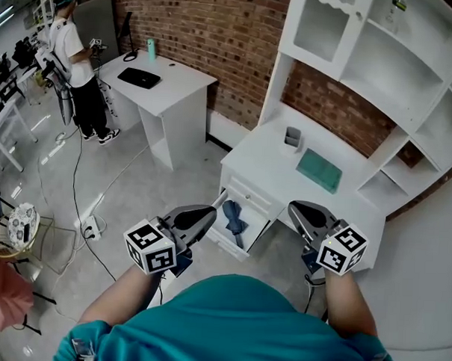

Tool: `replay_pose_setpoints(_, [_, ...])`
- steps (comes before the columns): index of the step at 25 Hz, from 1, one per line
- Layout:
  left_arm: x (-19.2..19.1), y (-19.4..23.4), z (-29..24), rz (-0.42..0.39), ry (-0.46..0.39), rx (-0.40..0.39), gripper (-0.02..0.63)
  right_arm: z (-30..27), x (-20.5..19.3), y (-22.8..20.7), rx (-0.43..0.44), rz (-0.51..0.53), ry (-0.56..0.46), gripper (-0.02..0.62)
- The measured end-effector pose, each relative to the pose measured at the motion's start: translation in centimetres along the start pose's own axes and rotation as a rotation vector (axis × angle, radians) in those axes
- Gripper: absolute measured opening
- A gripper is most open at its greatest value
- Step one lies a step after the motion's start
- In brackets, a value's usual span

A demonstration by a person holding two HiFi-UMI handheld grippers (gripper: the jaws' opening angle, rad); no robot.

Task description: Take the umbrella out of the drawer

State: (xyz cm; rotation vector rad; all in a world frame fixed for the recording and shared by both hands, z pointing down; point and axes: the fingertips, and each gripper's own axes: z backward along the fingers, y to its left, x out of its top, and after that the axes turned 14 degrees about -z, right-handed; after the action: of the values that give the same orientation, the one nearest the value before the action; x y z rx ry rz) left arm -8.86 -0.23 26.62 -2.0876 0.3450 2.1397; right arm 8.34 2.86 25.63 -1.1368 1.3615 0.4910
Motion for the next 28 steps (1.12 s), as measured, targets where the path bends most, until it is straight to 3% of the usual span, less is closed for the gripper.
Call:
replay_pose_setpoints(8, [-1.2, 3.8, 0.8, 0.040, 0.002, 0.021, 0.014, -4.5, 0.0, -1.3, 0.000, -0.027, 0.036, 0.021])
replay_pose_setpoints(16, [-1.4, 6.1, -0.3, 0.037, 0.018, 0.071, 0.014, -7.2, 0.6, -3.6, 0.052, -0.037, 0.055, 0.021])
replay_pose_setpoints(25, [-1.4, 7.0, -8.5, -0.023, 0.020, 0.173, 0.014, -7.0, 3.4, -12.0, 0.170, -0.024, 0.046, 0.021])
replay_pose_setpoints(28, [-1.3, 7.5, -12.4, -0.003, -0.009, 0.237, 0.014, -6.9, 4.4, -15.9, 0.215, -0.023, 0.080, 0.021])
